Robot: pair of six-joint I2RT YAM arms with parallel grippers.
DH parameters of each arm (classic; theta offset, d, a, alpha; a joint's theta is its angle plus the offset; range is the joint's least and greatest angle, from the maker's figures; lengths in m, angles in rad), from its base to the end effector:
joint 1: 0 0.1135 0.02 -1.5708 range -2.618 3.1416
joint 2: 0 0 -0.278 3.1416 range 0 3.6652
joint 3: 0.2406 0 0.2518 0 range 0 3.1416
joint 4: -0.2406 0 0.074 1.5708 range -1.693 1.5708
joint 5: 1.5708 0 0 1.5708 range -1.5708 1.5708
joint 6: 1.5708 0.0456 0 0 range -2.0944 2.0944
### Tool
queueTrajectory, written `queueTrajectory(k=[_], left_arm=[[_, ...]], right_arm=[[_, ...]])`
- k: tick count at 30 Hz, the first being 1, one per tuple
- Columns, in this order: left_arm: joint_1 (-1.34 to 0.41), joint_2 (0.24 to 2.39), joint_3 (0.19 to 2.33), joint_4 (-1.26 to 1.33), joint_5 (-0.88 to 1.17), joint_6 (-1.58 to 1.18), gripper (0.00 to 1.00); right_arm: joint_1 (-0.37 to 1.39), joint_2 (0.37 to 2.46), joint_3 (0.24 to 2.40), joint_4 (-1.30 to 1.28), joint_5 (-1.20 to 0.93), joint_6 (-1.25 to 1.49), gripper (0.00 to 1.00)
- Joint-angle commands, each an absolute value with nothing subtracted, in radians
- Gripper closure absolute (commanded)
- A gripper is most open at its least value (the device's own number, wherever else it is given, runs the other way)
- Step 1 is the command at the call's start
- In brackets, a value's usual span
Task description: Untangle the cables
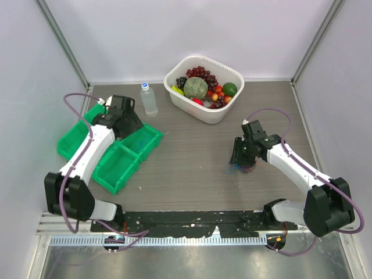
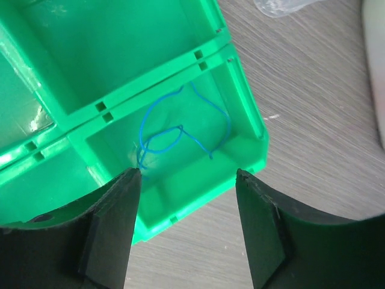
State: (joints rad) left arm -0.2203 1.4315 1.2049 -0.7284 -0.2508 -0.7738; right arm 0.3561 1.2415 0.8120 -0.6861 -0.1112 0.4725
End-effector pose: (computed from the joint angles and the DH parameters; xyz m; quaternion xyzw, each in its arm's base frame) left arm 0.2966 -0.0548 0.2959 -0.2948 0.8992 -0.0386 0.3211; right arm 0.2137 0.0849 0.2221 0.0441 0.9718 0.1402 0.1844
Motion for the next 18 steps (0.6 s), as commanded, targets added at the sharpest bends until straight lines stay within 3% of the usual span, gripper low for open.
queueTrajectory(k=[1,6,13,18], left_arm=[[-0.215,1.287,1.178,-0.738,-0.154,-0.789,0.32],[-0.273,1.186,1.045,-0.596,0.170,-0.883,0.30],[-0.751,1.274,0.969,-0.373,0.081,-1.017,0.33],[-0.929,1.491,1.072,-0.299,0.129,-0.953,0.34]], right_arm=[[0.324,1.243,0.859,-0.680,-0.069,0.466,0.58],[0.267,1.267,0.861,-0.690,-0.043,0.469,0.58],[0.236,1.330,0.833,-0.646,-0.116,0.420,0.58],[0.236,1.368,0.804,-0.588,-0.202,0.462,0.59]])
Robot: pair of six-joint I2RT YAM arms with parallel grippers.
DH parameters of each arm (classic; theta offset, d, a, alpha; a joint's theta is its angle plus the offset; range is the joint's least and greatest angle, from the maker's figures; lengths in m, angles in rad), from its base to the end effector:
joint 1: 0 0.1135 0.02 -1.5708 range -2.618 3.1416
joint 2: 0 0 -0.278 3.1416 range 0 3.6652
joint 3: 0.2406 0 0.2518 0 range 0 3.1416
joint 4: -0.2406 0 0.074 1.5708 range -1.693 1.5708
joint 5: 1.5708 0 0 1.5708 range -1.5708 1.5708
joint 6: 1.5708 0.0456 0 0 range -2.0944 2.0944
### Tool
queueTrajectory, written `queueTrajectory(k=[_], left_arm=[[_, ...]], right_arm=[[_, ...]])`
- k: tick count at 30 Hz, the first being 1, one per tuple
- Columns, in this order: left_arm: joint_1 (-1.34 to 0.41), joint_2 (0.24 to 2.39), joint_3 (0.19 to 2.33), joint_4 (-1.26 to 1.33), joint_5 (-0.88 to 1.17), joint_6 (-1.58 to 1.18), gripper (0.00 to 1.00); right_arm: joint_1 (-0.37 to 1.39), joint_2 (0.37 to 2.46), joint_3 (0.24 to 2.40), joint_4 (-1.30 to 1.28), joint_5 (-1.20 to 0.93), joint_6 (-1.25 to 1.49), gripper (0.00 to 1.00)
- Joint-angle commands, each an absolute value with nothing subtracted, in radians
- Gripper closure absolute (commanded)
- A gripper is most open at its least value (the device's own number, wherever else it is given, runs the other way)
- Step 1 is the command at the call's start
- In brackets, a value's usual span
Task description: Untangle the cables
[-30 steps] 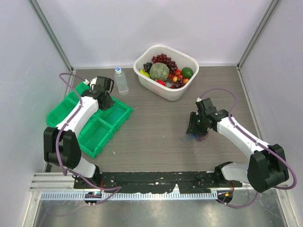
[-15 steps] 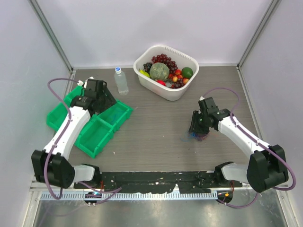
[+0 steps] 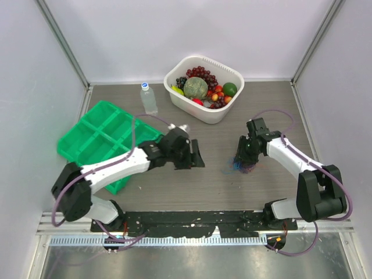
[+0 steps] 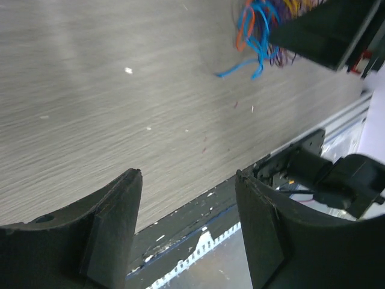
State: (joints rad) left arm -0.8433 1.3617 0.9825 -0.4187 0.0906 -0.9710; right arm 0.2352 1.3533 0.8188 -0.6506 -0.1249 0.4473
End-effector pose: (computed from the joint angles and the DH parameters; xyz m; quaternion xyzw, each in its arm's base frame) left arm 0.1931 -0.2231 0.2652 -0.0420 0.9245 -0.3224 0.1989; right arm 0.2378 0.0628 0.2015 0.0918 0.9753 0.1217 0.1598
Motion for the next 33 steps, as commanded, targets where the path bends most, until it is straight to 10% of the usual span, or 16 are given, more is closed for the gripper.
queueTrajectory(k=[1,25,33], left_arm=[[-0.960,1.541,1.115,-0.333,0.124,-0.912,0.34],[-0.982,2.063,1.568,-0.361,0.272,-0.861,0.55],[-0.974,2.054,1.620,-0.460,0.272,-0.790,0.98]], right_arm=[[0.238,1.371,0.804,-0.586,-0.215,0.475,0.60],[0.184,1.232,0.791,-0.676,-0.158,0.500,0.62],[0.186,1.327,0.799,-0.632,-0.242,0.439,0.59]])
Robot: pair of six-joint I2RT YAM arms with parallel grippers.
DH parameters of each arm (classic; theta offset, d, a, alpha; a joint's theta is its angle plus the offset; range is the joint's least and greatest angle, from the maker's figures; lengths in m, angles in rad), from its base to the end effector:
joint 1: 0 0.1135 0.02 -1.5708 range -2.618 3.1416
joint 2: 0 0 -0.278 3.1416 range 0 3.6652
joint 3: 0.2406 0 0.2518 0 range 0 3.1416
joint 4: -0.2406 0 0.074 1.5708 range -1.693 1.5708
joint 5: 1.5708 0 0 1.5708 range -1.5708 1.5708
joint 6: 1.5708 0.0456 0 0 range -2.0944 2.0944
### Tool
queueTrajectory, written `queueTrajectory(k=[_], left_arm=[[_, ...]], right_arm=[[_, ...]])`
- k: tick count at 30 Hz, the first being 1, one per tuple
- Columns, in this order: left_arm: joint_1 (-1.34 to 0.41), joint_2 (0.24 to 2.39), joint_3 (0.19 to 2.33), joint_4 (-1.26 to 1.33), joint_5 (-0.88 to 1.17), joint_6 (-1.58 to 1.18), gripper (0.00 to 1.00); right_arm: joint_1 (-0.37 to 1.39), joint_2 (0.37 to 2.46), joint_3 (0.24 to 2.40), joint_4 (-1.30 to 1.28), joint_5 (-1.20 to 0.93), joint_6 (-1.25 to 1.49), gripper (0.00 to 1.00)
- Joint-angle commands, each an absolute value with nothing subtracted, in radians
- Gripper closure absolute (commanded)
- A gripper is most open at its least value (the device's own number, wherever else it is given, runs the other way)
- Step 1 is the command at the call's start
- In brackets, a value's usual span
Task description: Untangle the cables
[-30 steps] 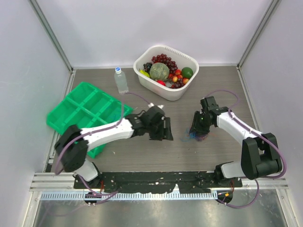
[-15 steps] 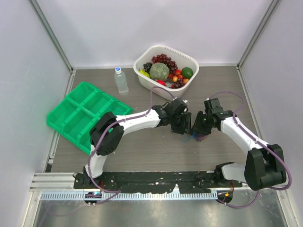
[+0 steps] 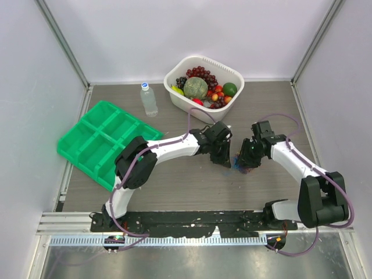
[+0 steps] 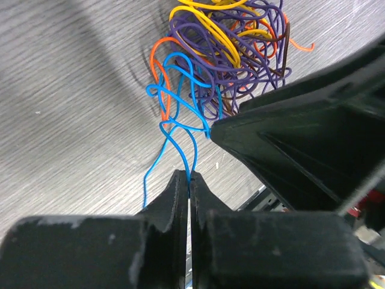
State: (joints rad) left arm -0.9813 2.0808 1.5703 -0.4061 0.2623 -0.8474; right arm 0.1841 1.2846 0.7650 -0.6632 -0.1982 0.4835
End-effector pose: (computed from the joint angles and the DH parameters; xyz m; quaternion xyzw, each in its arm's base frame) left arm 0.2516 -0.3974 0.1953 0.1047 0.9339 -0.3279 0.0963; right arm 0.2230 0.0507 0.2010 0.1268 0.9683 0.1546 0.1494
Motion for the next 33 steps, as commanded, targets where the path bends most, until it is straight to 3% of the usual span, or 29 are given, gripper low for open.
queueTrajectory(k=[1,12,17,25,33], left_arm=[[-0.974,2.034,1.611,-0.468,0.265,-0.770,1.00],[-0.992,1.637,1.607,-0.685,0.157,-0.554,1.00],[-0.989,1.441,1.839,-0.915,-0.113,-0.479,1.00],[-0.974,1.379,2.353,-1.081,-0.222,-0.508,1.00],[-0.976,1.327,2.439,-0.977,-0.282,-0.492,1.00]], right_arm=[[0.184,1.336,0.799,-0.630,-0.242,0.437,0.58],[0.179,1.433,0.802,-0.594,-0.069,0.522,0.65],[0.172,1.471,0.807,-0.580,-0.040,0.542,0.65],[0.126,1.539,0.810,-0.558,-0.044,0.561,0.66],[0.103,1.560,0.807,-0.543,-0.015,0.545,0.66]])
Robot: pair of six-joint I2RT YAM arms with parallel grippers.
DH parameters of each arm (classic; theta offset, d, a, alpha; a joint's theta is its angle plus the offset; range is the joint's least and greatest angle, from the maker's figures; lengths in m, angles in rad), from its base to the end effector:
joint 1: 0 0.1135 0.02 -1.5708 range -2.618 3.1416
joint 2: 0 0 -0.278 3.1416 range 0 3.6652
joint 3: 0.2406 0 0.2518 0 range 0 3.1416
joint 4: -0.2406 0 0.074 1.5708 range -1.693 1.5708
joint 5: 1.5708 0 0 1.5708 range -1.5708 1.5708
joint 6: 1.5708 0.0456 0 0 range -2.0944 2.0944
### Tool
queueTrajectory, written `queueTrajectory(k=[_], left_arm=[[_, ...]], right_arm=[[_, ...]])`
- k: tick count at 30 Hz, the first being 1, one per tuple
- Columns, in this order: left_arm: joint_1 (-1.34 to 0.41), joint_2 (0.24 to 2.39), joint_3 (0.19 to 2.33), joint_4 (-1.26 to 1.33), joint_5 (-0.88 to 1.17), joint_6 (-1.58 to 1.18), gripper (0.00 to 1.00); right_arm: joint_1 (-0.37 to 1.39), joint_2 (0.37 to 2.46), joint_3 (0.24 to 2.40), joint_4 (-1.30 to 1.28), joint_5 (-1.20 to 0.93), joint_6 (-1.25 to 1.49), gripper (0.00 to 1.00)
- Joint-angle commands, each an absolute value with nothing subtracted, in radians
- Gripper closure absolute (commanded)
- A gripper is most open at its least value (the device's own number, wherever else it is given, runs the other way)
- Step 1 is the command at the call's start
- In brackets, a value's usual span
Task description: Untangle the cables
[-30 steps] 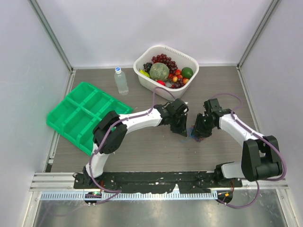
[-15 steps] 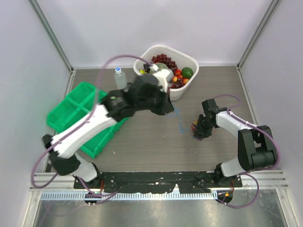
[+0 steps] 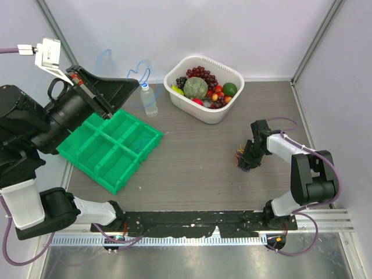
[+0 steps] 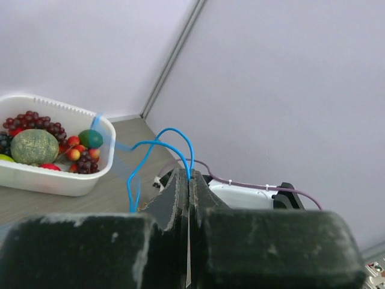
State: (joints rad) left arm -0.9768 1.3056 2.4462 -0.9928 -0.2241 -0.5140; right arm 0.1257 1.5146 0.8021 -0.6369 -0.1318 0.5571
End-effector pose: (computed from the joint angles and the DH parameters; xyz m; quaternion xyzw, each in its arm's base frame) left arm 0.0709 -0.0869 0.6465 0.0664 0.6510 -0.4568 0.6026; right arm 0.2521 0.0379 0.1603 0.2052 0.9703 0.0986 0.0820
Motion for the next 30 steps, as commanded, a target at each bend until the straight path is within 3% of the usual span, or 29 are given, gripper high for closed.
queueTrajectory(k=[1,5,14,19,30], left_arm=[[-0.976,1.319,2.436,-0.968,-0.293,-0.489,1.00],[-0.976,1.307,2.407,-0.982,-0.357,-0.469,1.00],[-0.947,1.351,2.263,-1.169,-0.741,-0.465,1.00],[-0.775,1.307,2.086,-1.033,-0.596,-0.492,1.00],[-0.477,1.393,1.971,-0.942,-0.394,-0.544,1.00]], right_arm=[[0.101,1.565,0.808,-0.545,-0.020,0.545,0.66],[0.100,1.549,0.824,-0.542,-0.110,0.517,0.65],[0.101,1.483,0.870,-0.592,-0.202,0.434,0.57],[0.101,1.485,0.879,-0.621,-0.207,0.414,0.58],[0.100,1.523,0.929,-0.672,-0.202,0.400,0.59]])
